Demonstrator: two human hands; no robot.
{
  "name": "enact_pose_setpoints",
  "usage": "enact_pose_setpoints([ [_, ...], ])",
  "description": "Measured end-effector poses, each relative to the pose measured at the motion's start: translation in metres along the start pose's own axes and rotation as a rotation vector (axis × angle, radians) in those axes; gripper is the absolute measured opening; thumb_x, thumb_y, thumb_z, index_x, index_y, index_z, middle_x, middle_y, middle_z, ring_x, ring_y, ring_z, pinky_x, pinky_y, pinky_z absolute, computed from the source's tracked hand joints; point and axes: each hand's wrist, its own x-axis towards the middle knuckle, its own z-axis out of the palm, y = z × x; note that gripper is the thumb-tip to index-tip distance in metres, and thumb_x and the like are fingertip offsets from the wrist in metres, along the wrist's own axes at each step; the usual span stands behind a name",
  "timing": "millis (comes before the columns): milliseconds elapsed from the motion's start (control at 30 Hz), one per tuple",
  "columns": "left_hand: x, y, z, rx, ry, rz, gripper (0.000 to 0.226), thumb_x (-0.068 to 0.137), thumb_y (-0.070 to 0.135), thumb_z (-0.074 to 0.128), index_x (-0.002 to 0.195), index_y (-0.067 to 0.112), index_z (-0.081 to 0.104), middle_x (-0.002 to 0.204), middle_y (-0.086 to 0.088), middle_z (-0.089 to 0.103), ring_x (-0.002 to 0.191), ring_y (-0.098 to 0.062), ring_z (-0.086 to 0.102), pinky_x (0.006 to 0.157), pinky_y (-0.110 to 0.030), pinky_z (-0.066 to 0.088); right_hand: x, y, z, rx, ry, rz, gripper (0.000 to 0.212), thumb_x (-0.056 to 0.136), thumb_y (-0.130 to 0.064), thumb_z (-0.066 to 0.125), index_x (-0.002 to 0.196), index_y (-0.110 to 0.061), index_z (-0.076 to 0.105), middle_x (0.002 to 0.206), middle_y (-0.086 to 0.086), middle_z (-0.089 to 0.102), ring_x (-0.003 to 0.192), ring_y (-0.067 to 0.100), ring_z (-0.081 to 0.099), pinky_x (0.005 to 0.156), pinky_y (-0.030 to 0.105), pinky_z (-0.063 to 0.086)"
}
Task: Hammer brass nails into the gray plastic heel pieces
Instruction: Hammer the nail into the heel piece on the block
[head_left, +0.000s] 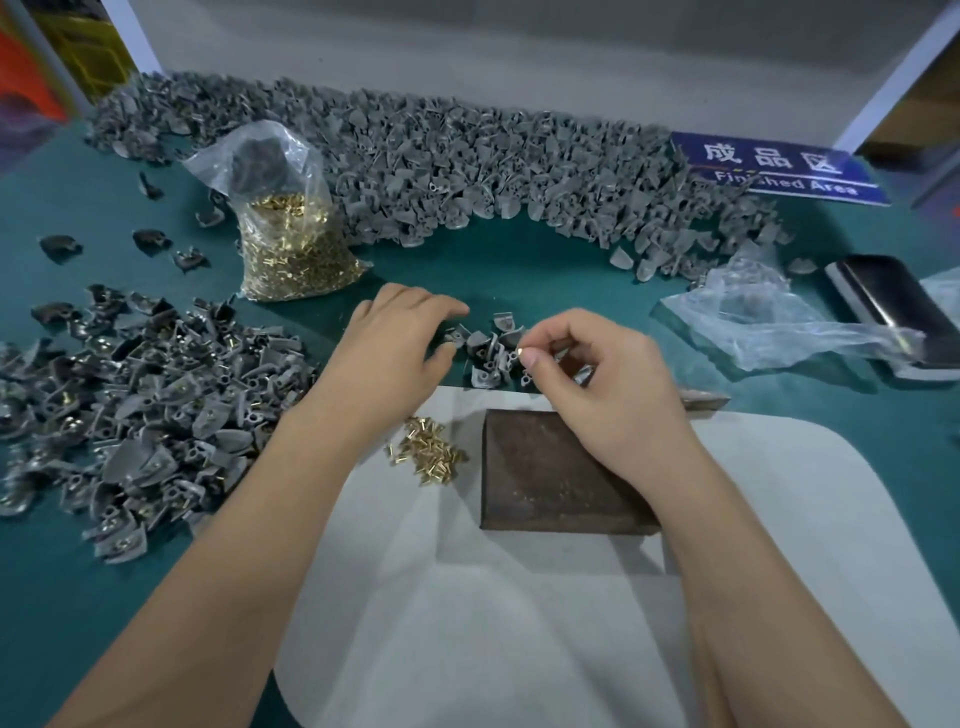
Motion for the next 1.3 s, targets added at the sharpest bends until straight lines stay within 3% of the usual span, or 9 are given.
enact_pose_setpoints([
  [200, -0.001, 0.004, -0.004, -0.065, 0.114, -0.023, 0.025, 0.096, 0.020, 0.066, 0.120, 0.027, 0.070, 0.106, 0.010, 0.071, 0.113, -0.019, 0.054, 0.096, -0.039, 0.040, 0.000, 0.002, -0.001, 0.035, 0.034, 0.043, 0.010, 0.094, -0.016, 0.071, 0.094, -0.027, 0.072, 0.087, -0.016, 0.072, 0.082, 0.011, 0.068, 0.072, 0.026, 0.054],
  [333, -0.002, 0.005, -0.002, 0.016, 0.047, -0.014, 0.041, 0.100, 0.028, 0.062, 0.141, 0.028, 0.057, 0.125, 0.006, 0.060, 0.124, -0.021, 0.043, 0.103, -0.040, 0.037, 0.000, 0.002, -0.002, 0.056, 0.035, 0.068, 0.009, 0.095, -0.015, 0.071, 0.094, -0.025, 0.073, 0.087, -0.013, 0.072, 0.083, 0.012, 0.068, 0.075, 0.033, 0.056],
  [533, -0.006, 0.006, 0.000, 0.069, 0.061, -0.064, 0.047, 0.097, 0.034, 0.065, 0.143, 0.028, 0.054, 0.133, 0.000, 0.053, 0.130, -0.025, 0.036, 0.106, -0.042, 0.033, 0.000, 0.001, -0.003, 0.053, 0.025, 0.088, 0.010, 0.095, -0.016, 0.071, 0.093, -0.026, 0.073, 0.086, -0.013, 0.072, 0.081, 0.012, 0.067, 0.075, 0.035, 0.056],
  [700, -0.010, 0.004, -0.002, 0.085, 0.111, -0.144, 0.034, 0.092, 0.043, 0.070, 0.119, 0.023, 0.067, 0.125, -0.001, 0.061, 0.129, -0.027, 0.040, 0.105, -0.043, 0.034, 0.000, 0.001, -0.003, 0.046, 0.020, 0.093, 0.010, 0.095, -0.017, 0.070, 0.093, -0.027, 0.072, 0.086, -0.014, 0.072, 0.082, 0.011, 0.067, 0.076, 0.035, 0.056],
  [933, -0.007, 0.005, -0.006, -0.143, 0.153, -0.099, 0.013, 0.094, 0.026, 0.072, 0.099, 0.014, 0.075, 0.120, -0.008, 0.072, 0.146, -0.022, 0.039, 0.124, -0.026, -0.001, 0.000, 0.002, -0.003, 0.037, 0.012, 0.094, 0.010, 0.095, -0.019, 0.070, 0.094, -0.029, 0.072, 0.088, -0.016, 0.072, 0.083, 0.010, 0.067, 0.076, 0.034, 0.056],
  [1033, -0.010, 0.018, -0.007, -0.349, 0.238, -0.065, 0.014, 0.096, 0.030, 0.069, 0.104, 0.020, 0.072, 0.105, 0.009, 0.075, 0.126, -0.008, 0.059, 0.123, -0.022, 0.019, 0.000, 0.003, -0.003, 0.035, 0.023, 0.090, 0.009, 0.095, -0.020, 0.071, 0.094, -0.029, 0.072, 0.087, -0.016, 0.072, 0.083, 0.011, 0.068, 0.076, 0.035, 0.057],
  [1100, -0.014, 0.030, -0.007, -0.469, 0.251, -0.050, 0.011, 0.094, 0.031, 0.072, 0.103, 0.025, 0.072, 0.093, 0.023, 0.072, 0.102, 0.007, 0.065, 0.099, -0.008, 0.043, 0.001, 0.004, -0.003, 0.041, 0.040, 0.089, 0.008, 0.096, -0.020, 0.071, 0.094, -0.028, 0.072, 0.086, -0.014, 0.072, 0.082, 0.011, 0.068, 0.077, 0.035, 0.057],
  [1167, -0.018, 0.041, -0.006, -0.538, 0.231, -0.026, 0.011, 0.092, 0.029, 0.074, 0.102, 0.026, 0.073, 0.092, 0.026, 0.071, 0.095, 0.010, 0.065, 0.082, -0.003, 0.046, 0.002, 0.003, -0.003, 0.057, 0.067, 0.084, 0.009, 0.097, -0.020, 0.070, 0.094, -0.028, 0.071, 0.086, -0.014, 0.072, 0.081, 0.010, 0.068, 0.076, 0.032, 0.057],
  [1300, -0.021, 0.054, -0.002, -0.602, 0.241, 0.032, 0.017, 0.092, 0.019, 0.075, 0.108, 0.023, 0.075, 0.097, 0.021, 0.072, 0.097, 0.009, 0.065, 0.084, -0.004, 0.045, 0.001, 0.002, -0.004, 0.071, 0.123, 0.071, 0.011, 0.097, -0.019, 0.070, 0.092, -0.028, 0.069, 0.085, -0.014, 0.071, 0.078, 0.010, 0.067, 0.072, 0.026, 0.053],
])
